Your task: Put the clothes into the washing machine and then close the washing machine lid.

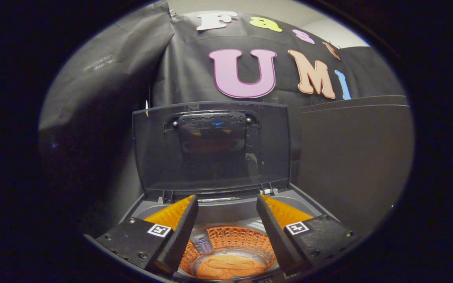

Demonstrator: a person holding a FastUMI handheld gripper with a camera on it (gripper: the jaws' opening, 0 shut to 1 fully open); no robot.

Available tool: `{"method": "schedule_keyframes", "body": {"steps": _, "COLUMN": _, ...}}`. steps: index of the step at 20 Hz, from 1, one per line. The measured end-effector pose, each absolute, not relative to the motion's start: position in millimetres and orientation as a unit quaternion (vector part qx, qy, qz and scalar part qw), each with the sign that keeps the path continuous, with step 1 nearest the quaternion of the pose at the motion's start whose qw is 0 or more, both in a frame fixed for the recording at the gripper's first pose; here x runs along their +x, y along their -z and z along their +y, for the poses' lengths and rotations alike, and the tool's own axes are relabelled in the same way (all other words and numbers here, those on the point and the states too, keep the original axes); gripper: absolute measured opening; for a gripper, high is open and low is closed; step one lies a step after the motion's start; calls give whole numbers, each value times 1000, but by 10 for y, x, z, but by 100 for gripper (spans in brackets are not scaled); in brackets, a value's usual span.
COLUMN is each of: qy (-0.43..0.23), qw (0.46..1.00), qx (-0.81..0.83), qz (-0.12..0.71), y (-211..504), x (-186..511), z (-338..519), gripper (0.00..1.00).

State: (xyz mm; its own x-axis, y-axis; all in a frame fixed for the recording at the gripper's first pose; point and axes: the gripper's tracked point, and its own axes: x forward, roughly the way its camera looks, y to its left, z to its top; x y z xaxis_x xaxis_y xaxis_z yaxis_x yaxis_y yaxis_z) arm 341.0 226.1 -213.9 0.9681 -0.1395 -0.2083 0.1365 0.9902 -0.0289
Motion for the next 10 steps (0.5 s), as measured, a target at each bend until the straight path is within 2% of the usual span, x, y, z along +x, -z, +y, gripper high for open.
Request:
{"method": "schedule_keyframes", "body": {"steps": 3, "qy": 79, "qw": 990, "qx": -14, "qz": 113, "y": 2158, "x": 3354, "z": 2226, "gripper": 91}}
{"method": "schedule_keyframes", "body": {"steps": 4, "qy": 73, "qw": 990, "qx": -15, "qz": 119, "y": 2173, "x": 3353, "z": 2257, "gripper": 90}}
{"method": "schedule_keyframes", "body": {"steps": 6, "qy": 43, "qw": 992, "qx": -26, "qz": 114, "y": 2118, "x": 3364, "z": 2363, "gripper": 96}}
{"method": "schedule_keyframes", "body": {"steps": 10, "qy": 26, "qw": 991, "qx": -40, "qz": 122, "y": 1790, "x": 3310, "z": 2499, "gripper": 97}}
